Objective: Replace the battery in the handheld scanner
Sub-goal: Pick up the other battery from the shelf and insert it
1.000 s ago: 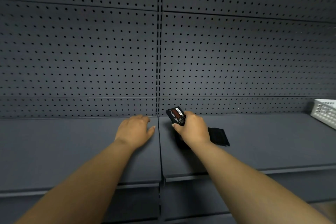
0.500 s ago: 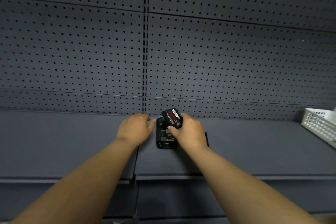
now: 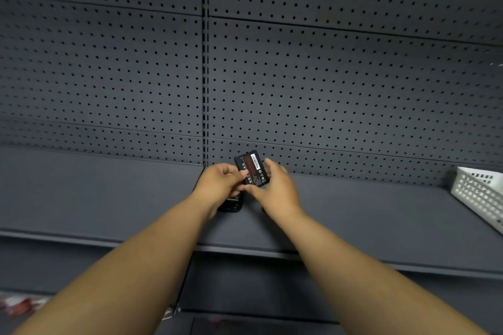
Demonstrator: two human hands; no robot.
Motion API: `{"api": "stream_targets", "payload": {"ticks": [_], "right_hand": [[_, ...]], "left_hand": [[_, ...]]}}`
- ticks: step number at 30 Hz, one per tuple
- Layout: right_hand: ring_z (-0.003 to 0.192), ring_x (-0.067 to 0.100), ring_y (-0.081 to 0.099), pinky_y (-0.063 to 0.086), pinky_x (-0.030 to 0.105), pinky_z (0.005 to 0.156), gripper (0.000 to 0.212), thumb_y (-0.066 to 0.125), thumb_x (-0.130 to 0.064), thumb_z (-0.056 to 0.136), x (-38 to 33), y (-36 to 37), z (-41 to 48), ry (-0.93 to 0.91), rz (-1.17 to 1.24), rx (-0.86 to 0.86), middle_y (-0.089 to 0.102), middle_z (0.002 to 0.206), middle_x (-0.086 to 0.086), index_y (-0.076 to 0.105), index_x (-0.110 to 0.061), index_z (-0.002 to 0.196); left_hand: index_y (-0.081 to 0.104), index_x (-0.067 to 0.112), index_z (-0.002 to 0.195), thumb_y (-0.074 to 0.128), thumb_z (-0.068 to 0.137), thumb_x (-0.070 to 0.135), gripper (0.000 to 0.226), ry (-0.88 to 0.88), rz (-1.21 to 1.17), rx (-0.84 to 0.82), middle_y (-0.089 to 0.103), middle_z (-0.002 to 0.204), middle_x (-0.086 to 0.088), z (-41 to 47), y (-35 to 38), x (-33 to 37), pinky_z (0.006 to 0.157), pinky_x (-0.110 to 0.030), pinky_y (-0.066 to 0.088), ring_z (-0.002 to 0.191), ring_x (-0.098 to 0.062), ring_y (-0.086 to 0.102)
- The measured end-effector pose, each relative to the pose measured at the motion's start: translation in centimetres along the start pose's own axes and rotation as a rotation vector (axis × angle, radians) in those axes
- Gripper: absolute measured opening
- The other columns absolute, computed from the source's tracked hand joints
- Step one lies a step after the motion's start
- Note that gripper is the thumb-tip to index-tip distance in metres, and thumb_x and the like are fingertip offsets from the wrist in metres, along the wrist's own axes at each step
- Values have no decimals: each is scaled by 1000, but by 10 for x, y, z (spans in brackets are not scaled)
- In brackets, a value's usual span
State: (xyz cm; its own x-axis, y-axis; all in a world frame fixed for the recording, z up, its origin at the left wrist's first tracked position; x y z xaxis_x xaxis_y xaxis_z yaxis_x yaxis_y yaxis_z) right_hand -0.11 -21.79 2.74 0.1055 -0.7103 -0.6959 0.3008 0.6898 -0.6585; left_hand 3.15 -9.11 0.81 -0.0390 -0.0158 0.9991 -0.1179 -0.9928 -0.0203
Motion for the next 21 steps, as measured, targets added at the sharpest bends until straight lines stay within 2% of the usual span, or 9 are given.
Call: {"api": "stream_targets", "payload": {"ticks": [2,4,8,11,14,17,19,21], "right_hand": [[119,21,57,41,31,106,72,74,-17,78,7,2,5,74,177,-31,56,131,6,41,-11,141],[105,20,64,46,39,104,54,70,-6,80,11,5,8,118,352,-57,65,117,5,53,-9,131],[89,16,61,49,30,94,25,65,6,81,9,9,9,131,517,-109,65,89,1,67,-4,104],[87,16,61,49,28,90,22,66,6,81,8,14,11,139,544,-113,66,88,2,66,-14,89],[87,15,61,48,19,81,24,64,6,82,8,19,15,145,557,-106,66,94,6,66,-2,104],[75,7,59,47,9,69,27,63,8,82,5,26,17,140,586,-113,65,85,1,64,3,108],[73,5,60,49,8,63,30,62,10,83,3,31,20,161,655,-121,65,85,2,61,2,112],[75,10,62,51,10,60,37,61,9,84,3,37,23,211,750,-121,63,83,3,56,-8,116]], "left_hand": [[56,16,72,60,89,10,19,41,67,-11,60,66,0,-2,-5,5,51,-10,47,44,4,57],[58,17,74,61,88,7,17,100,125,-35,61,68,0,-3,-12,11,51,-6,47,46,7,58],[61,20,77,63,84,0,22,202,219,-90,63,76,3,-2,-23,22,62,-3,48,62,4,60],[62,21,77,64,82,-4,25,228,243,-113,64,78,5,0,-27,25,66,0,46,62,10,61],[62,22,75,66,81,-3,26,228,262,-116,64,77,5,4,-33,24,66,0,45,63,10,61],[62,20,78,65,82,-1,22,215,260,-120,64,78,3,9,-39,21,69,-7,47,71,0,61],[62,17,81,64,84,1,17,185,231,-115,63,76,2,13,-41,19,62,-7,48,62,4,61],[60,12,86,62,86,2,10,129,183,-71,61,72,-1,18,-44,16,53,-9,48,50,2,58]]}}
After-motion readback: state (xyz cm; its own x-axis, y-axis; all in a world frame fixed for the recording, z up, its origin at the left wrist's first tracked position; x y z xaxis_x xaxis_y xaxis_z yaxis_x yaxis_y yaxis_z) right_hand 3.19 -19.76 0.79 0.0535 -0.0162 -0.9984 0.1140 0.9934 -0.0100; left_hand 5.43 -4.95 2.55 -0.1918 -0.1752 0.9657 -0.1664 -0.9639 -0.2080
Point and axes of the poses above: each hand's wrist, its own z-axis towards the middle knuckle, its own y-axis out of the palm, x = y × z, the point moved 6 cm from there along z, towards the middle knuckle
